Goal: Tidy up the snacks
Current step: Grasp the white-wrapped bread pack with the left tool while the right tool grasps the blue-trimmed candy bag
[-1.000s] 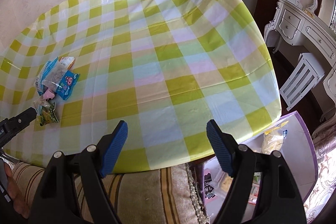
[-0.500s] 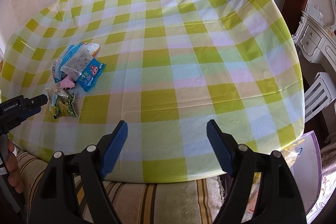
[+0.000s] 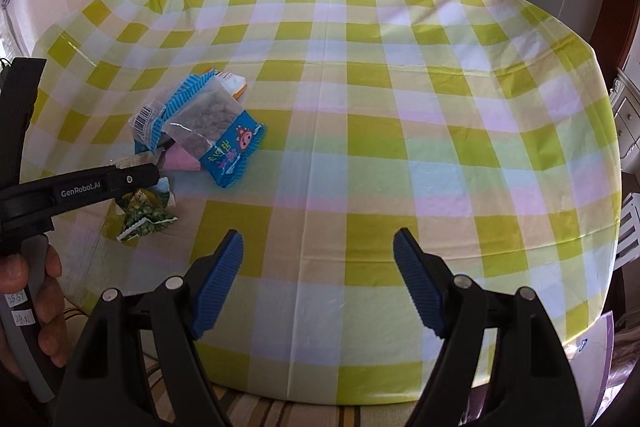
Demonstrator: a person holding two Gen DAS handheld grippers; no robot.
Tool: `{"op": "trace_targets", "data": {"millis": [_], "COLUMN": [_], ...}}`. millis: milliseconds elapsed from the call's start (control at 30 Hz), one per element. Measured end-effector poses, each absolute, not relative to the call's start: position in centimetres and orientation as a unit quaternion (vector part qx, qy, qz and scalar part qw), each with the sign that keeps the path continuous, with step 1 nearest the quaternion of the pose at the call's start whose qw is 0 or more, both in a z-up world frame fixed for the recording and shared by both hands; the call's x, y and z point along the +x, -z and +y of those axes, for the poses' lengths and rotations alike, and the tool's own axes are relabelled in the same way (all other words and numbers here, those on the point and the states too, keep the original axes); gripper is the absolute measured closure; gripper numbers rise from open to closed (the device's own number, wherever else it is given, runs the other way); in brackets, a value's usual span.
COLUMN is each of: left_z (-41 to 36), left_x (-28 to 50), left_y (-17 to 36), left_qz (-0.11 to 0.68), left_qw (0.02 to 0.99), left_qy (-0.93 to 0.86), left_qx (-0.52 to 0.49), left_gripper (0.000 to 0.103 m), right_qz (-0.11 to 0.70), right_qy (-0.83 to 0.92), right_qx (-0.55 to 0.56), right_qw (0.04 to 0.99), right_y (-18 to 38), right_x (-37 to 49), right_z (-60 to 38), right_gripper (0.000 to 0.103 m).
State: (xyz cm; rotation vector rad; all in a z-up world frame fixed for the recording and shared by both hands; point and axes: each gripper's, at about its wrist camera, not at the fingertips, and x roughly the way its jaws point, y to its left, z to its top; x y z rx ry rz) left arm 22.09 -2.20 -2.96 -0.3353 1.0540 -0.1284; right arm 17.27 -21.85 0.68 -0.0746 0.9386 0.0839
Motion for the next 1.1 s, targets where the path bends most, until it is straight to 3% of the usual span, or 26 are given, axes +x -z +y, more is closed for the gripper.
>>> {"op": "trace_targets", "data": {"millis": [500, 1067, 1100], "left_z": [1.3, 1.9, 1.9], "left_x": [21.5, 21.2, 21.2], "left_y": [2.9, 2.6, 2.6], "left_qz": [0.460, 0.438, 0.437], "left_qw": [0.868, 0.878, 0.879], "left_qy": [0.002, -0.007, -0.008], "left_qx": [-0.188, -0.194, -0.193], "left_gripper": [0.062, 0.063, 0.063], "right_qz": [0.442, 0.486, 0.486], "right_qy": [-0.120, -0.144, -0.144], "right_qx": [-0.139, -0.087, -0.082], "right_qw": [0.878, 0.858, 0.858], "right_y": [0.8, 2.9, 3.0], "right_x": [24.4, 29.0, 29.0], "right_z": [-15.4, -13.7, -13.8], "right_gripper": [0.026, 0.024, 0.031]}}
